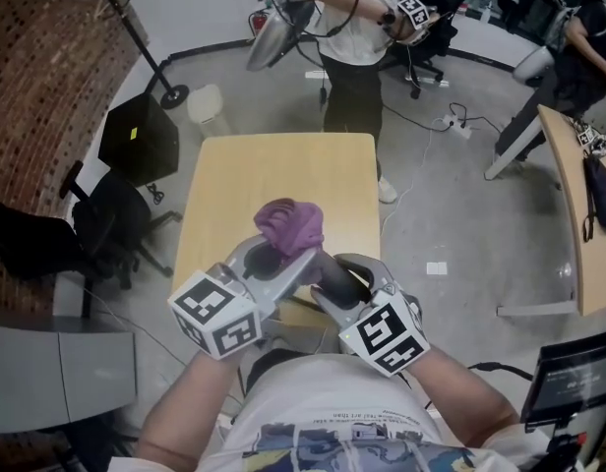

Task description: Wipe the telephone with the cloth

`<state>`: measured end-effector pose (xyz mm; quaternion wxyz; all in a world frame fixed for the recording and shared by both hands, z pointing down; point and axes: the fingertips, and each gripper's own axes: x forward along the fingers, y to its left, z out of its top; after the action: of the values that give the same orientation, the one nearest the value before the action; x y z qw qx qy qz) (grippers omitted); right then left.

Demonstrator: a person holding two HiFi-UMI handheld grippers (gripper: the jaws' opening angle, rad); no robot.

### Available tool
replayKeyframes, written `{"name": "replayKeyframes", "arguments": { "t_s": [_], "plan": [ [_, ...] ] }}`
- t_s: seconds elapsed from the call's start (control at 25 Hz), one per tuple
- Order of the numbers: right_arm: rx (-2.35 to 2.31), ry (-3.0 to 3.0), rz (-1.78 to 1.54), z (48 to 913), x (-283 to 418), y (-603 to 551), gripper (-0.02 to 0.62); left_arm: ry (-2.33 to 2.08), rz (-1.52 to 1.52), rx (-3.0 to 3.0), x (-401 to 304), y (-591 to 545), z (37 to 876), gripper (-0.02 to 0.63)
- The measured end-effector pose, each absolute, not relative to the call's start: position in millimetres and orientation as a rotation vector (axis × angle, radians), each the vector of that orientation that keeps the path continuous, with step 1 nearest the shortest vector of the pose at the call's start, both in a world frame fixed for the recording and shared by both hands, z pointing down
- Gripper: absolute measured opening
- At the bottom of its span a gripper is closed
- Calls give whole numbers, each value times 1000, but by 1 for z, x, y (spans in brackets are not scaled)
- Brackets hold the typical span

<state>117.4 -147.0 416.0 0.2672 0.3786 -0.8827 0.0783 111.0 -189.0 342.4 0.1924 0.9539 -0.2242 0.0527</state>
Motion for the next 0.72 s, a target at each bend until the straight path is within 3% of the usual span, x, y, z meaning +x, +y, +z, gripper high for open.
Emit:
{"name": "replayKeyframes", "arguments": {
  "t_s": [0.4,0.72],
  "plan": [
    [1015,-2451,297,412,134,-139,249,-869,111,2612,69,-219,339,146],
    [1099,-2594,563,398,155,-147,249,-909,41,2568,47,-215,337,146]
  ]
}}
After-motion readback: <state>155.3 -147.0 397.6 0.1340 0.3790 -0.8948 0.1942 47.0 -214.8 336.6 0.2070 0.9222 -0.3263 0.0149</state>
